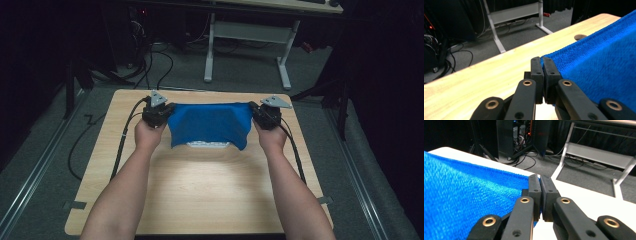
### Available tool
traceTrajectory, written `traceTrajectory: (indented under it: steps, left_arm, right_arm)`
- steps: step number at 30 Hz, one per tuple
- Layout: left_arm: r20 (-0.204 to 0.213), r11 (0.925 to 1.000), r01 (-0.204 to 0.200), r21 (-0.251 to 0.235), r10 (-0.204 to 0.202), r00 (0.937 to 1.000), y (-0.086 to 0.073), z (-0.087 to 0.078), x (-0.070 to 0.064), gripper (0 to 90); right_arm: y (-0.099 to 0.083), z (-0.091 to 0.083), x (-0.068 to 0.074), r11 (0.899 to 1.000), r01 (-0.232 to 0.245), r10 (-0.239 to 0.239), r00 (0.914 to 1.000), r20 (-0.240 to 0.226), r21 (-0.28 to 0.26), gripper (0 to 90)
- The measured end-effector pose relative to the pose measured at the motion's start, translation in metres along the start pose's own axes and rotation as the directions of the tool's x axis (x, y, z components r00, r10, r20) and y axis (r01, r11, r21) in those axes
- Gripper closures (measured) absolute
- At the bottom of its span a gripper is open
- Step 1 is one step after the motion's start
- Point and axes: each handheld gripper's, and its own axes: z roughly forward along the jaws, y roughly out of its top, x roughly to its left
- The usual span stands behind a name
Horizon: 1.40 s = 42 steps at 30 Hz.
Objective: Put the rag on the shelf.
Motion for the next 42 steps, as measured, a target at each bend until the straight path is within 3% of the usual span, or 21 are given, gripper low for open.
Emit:
traceTrajectory:
  steps: [7, 25, 42]
  left_arm:
    - [0.016, 0.9995, 0.016, 0.029, -0.016, 0.9997, -0.014, 0.002, -0.004, 88.3]
    - [0.041, 0.9980, 0.048, 0.041, -0.050, 0.9979, -0.032, -0.001, -0.009, 88.0]
    - [0.064, 0.9920, 0.088, 0.091, -0.094, 0.9935, -0.051, 0.006, -0.010, 87.2]
  right_arm:
    - [-0.012, 0.002, 0.002, 1.000, -0.012, 0.012, 0.9999, -0.007, 0.017, 88.4]
    - [-0.031, 0.001, 0.004, 0.998, -0.041, 0.043, 0.9987, -0.027, 0.046, 88.3]
    - [-0.050, 0.007, 0.006, 0.995, -0.058, 0.062, 0.9975, -0.035, 0.085, 88.1]
